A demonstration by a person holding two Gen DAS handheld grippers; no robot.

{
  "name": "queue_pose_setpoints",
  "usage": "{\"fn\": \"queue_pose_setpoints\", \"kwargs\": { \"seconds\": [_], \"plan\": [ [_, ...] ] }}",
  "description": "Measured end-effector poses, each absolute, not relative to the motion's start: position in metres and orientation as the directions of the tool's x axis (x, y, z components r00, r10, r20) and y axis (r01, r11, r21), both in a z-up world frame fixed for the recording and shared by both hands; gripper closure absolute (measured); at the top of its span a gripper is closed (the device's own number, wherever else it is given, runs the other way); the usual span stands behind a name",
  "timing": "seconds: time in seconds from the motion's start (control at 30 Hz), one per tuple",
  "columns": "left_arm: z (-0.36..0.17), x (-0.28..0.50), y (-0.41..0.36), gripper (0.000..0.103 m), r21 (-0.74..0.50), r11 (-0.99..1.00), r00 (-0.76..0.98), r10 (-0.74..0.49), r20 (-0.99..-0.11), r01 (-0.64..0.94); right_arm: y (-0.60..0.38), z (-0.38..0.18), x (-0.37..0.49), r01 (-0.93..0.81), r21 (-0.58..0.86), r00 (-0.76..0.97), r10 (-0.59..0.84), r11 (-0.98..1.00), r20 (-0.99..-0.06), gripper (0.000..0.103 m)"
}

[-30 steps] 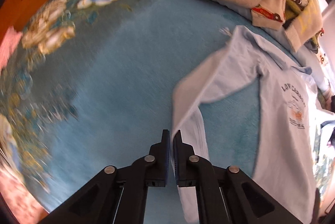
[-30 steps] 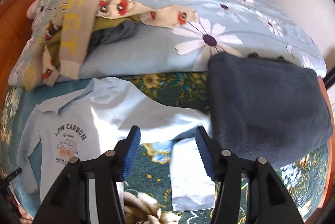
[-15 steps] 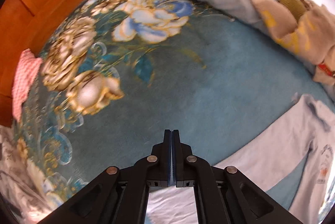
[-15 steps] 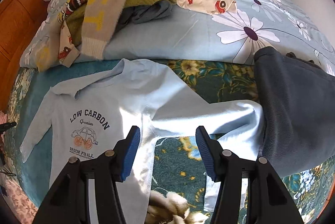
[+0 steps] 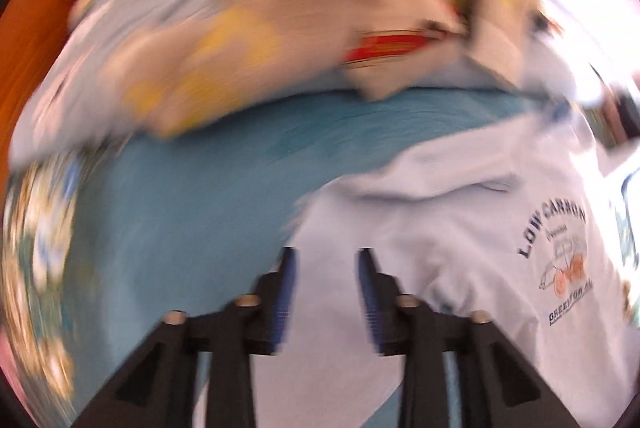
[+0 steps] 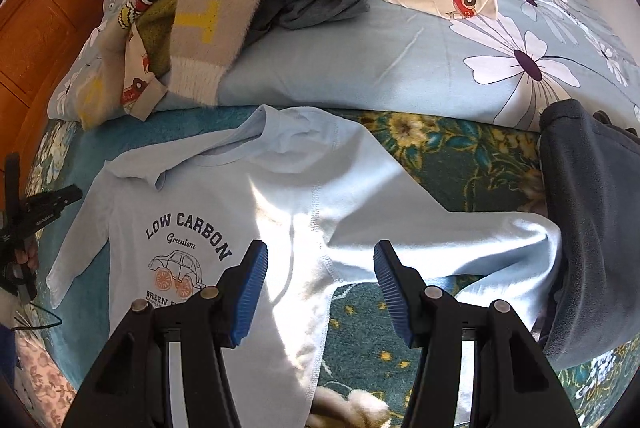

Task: Fold clothes
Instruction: 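Release the sleeve with the right gripper while the left gripper moves over the shirt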

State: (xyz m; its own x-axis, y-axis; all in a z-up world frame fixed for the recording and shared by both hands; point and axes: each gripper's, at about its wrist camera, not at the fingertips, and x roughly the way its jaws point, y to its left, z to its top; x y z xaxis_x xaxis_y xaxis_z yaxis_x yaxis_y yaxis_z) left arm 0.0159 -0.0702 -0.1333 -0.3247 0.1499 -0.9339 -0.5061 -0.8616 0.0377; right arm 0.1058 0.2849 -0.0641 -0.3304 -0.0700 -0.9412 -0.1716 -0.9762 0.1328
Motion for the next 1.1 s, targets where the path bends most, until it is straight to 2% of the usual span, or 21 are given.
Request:
{"fn": "queue_pose_setpoints", "kwargs": {
  "seconds": [0.07,0.17,0.33,0.4,0.5,0.53,0.6,0.8,0.9,1.1],
  "plan": [
    [-0.135,0.015,-0.043,0.054,0.084,-0.783,-0.320,0.152,-0.935,-0.616,0.287,-0.069,0.108,-0.172,0.134,-0.320,-0.074,-0.976,-0.945,0.047],
    [-0.141,0.020,-0.012,0.053,0.153,-0.641,-0.316,0.146,-0.937,-0.752,0.293,-0.076,0.110,-0.182,0.138,-0.304,-0.077,-0.974,-0.949,0.047],
    [-0.155,0.013,0.013,0.053,0.181,-0.539,-0.290,0.124,-0.949,-0.823,0.306,-0.089,0.111,-0.229,0.166,-0.288,-0.096,-0.959,-0.953,0.047],
    [-0.156,0.007,0.016,0.061,0.158,-0.541,-0.275,0.142,-0.951,-0.826,0.310,-0.092,0.111,-0.241,0.177,-0.285,-0.105,-0.954,-0.953,0.047],
    [-0.156,-0.002,0.018,0.083,0.145,-0.543,-0.265,0.149,-0.953,-0.827,0.313,-0.094,0.110,-0.241,0.180,-0.286,-0.107,-0.954,-0.952,0.047],
    [-0.156,-0.005,0.018,0.094,0.139,-0.543,-0.261,0.154,-0.953,-0.828,0.314,-0.095,0.109,-0.242,0.182,-0.287,-0.109,-0.953,-0.952,0.047],
    [-0.152,-0.016,0.015,0.099,0.094,-0.569,-0.242,0.190,-0.952,-0.817,0.316,-0.097,0.108,-0.247,0.189,-0.289,-0.114,-0.951,-0.950,0.047],
    [-0.132,-0.078,-0.015,0.100,-0.117,-0.772,-0.258,0.345,-0.902,-0.625,0.322,-0.104,0.107,-0.265,0.219,-0.295,-0.137,-0.939,-0.946,0.047],
    [-0.136,-0.103,-0.028,0.100,-0.157,-0.839,-0.276,0.340,-0.899,-0.521,0.325,-0.109,0.108,-0.271,0.221,-0.290,-0.140,-0.937,-0.947,0.047],
    [-0.153,-0.113,-0.022,0.099,-0.091,-0.886,-0.266,0.233,-0.935,-0.454,0.333,-0.115,0.111,-0.297,0.226,-0.288,-0.139,-0.928,-0.948,0.047]
  ]
}}
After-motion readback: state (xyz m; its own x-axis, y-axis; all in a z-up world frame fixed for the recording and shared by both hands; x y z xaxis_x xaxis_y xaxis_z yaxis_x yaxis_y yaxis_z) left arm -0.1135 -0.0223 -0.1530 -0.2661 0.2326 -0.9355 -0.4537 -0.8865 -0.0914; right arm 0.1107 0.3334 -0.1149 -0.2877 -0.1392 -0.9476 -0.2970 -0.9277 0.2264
